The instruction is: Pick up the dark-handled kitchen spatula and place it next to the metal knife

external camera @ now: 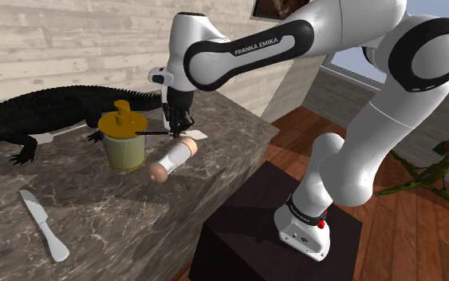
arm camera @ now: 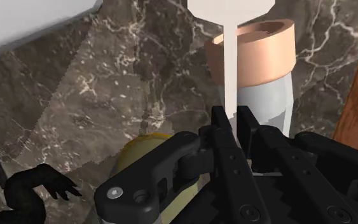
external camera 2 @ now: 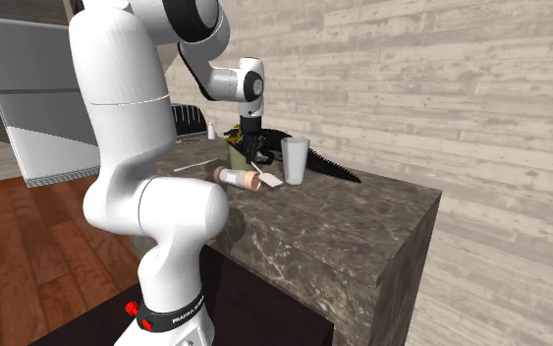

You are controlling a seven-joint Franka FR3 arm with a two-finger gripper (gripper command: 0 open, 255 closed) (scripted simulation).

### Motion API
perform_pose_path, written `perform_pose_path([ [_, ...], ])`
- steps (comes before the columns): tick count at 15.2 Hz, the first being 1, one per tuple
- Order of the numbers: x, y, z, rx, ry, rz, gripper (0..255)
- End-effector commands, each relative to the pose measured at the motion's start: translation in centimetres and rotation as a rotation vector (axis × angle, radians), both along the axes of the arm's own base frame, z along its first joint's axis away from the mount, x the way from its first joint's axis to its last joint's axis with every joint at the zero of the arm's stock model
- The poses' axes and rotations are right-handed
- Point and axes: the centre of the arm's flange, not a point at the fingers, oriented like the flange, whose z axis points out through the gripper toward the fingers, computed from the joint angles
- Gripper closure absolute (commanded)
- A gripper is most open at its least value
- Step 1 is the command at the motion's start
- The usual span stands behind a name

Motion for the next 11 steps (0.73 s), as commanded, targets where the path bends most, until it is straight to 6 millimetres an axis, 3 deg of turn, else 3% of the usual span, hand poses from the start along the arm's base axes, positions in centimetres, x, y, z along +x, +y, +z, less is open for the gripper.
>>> perform_pose_path([
  [1, -0.9, 2.6, -0.3, 0.001, 0.000, -0.002, 255],
  [11, -5.4, 15.0, -0.2, 0.001, 0.000, -0.002, 255],
])
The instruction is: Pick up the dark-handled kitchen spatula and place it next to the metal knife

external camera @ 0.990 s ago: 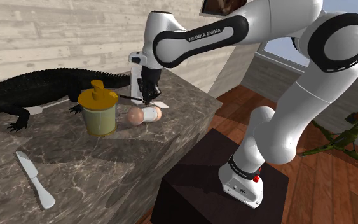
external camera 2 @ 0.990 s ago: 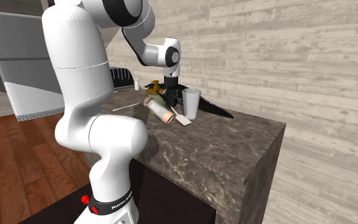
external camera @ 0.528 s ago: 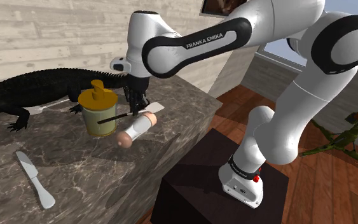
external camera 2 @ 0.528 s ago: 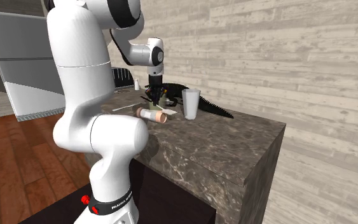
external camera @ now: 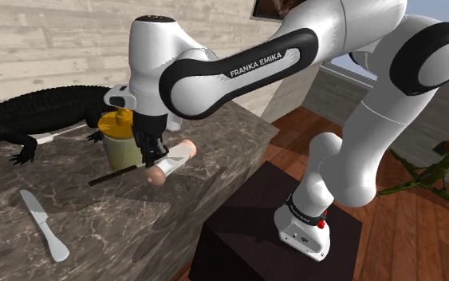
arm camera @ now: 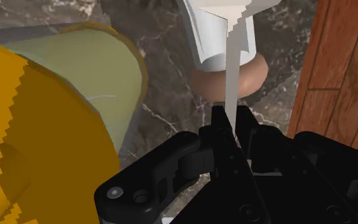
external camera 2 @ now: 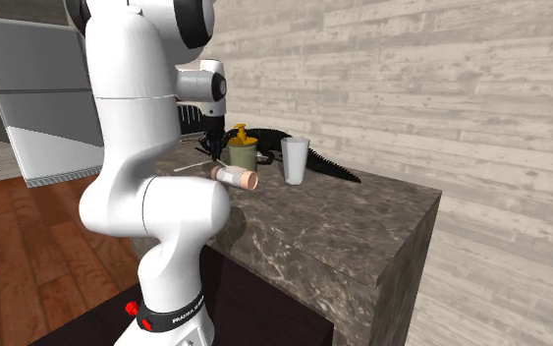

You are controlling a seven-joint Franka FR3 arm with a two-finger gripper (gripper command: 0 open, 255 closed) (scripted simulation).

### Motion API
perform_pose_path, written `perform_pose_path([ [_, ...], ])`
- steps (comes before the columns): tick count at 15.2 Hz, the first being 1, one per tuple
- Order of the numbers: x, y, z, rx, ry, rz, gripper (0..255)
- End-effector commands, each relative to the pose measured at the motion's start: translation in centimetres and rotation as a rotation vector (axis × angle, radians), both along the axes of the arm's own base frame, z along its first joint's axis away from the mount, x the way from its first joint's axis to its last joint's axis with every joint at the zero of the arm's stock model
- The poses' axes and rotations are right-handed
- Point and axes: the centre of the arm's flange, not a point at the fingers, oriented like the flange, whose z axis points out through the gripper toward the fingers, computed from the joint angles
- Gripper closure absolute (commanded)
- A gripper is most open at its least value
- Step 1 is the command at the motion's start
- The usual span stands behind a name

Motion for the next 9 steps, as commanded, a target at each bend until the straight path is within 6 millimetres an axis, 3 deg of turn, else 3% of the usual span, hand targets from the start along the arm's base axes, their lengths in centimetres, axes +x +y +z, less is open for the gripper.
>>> perform_pose_path([
  [1, -0.6, 2.5, 0.0, 0.000, 0.000, -0.002, 255],
  [8, -3.8, 11.2, 0.0, 0.000, 0.000, -0.002, 255],
  [9, -3.9, 11.5, 0.0, 0.000, 0.000, -0.002, 255],
])
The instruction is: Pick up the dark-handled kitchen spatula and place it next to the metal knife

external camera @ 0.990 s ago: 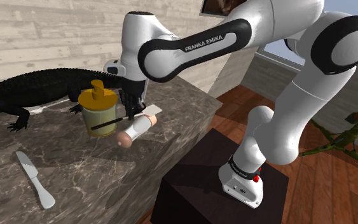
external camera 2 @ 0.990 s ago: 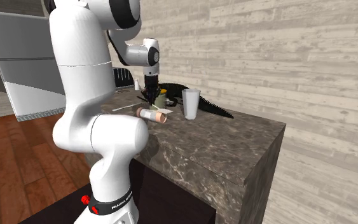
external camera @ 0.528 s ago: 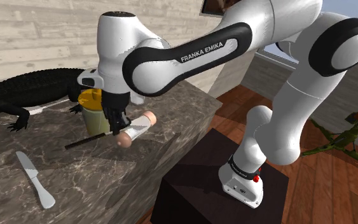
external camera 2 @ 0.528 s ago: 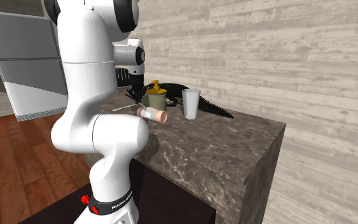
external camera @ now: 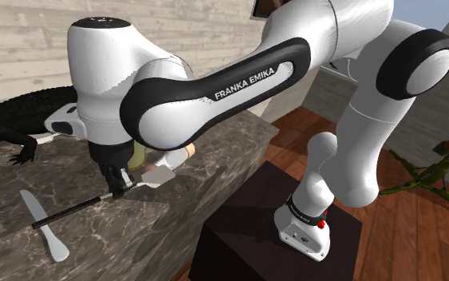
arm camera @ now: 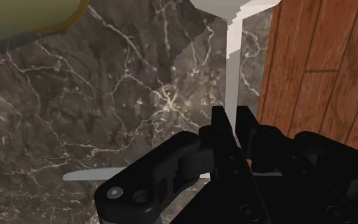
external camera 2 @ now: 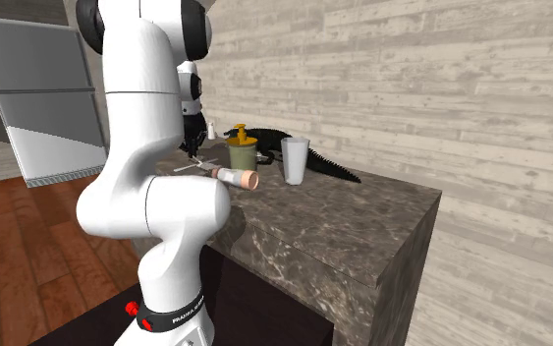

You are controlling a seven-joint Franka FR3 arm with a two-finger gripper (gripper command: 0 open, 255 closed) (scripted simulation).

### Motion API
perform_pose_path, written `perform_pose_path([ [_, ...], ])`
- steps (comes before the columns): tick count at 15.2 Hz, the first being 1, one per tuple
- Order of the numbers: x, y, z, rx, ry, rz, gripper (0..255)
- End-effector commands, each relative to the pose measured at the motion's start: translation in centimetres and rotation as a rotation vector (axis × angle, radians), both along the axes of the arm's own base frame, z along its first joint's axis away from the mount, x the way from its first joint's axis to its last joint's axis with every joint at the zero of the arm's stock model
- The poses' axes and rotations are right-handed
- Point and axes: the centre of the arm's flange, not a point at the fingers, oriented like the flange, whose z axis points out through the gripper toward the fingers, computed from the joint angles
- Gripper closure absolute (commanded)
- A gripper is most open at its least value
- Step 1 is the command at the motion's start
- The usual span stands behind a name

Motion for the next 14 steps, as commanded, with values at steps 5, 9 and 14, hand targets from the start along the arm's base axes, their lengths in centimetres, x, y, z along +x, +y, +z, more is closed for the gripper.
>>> perform_pose_path([
  [5, -0.4, 0.8, -2.7, 0.000, 0.000, -0.001, 255],
  [9, -0.4, 0.8, -4.8, 0.000, 0.000, -0.001, 255],
  [14, -0.4, 0.8, -7.4, 0.000, 0.000, -0.001, 255],
])
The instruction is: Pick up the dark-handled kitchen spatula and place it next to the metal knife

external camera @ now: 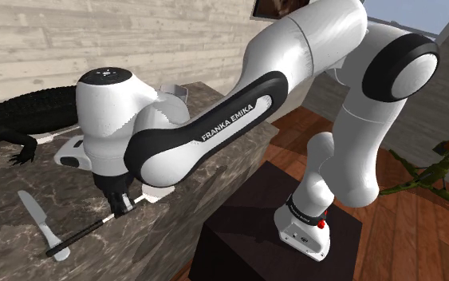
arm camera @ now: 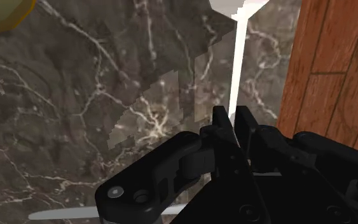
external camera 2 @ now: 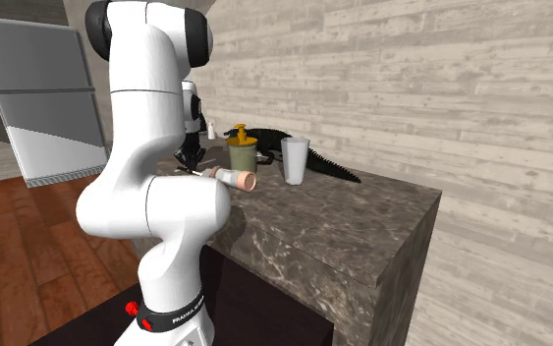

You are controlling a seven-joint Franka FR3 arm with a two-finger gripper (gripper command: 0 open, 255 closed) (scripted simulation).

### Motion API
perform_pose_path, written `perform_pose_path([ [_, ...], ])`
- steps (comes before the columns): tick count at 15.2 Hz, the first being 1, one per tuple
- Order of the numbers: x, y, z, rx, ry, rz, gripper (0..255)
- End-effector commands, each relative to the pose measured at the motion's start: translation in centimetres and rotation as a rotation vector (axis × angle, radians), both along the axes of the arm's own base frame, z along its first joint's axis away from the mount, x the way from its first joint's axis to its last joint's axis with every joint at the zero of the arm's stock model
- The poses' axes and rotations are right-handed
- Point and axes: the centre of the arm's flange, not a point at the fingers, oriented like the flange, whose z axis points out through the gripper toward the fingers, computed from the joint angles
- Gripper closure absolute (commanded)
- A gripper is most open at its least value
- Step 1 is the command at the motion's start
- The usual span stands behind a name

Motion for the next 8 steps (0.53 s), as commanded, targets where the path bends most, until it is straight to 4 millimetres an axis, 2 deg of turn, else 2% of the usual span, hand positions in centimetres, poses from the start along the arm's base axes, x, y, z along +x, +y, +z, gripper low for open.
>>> perform_pose_path([
  [1, 0.07, 0.08, -0.63, -0.001, 0.001, -0.001, 255],
  [7, 0.07, 0.08, -0.63, -0.001, 0.001, -0.001, 255],
  [8, 0.08, 0.10, -0.62, -0.001, 0.001, -0.001, 0],
])
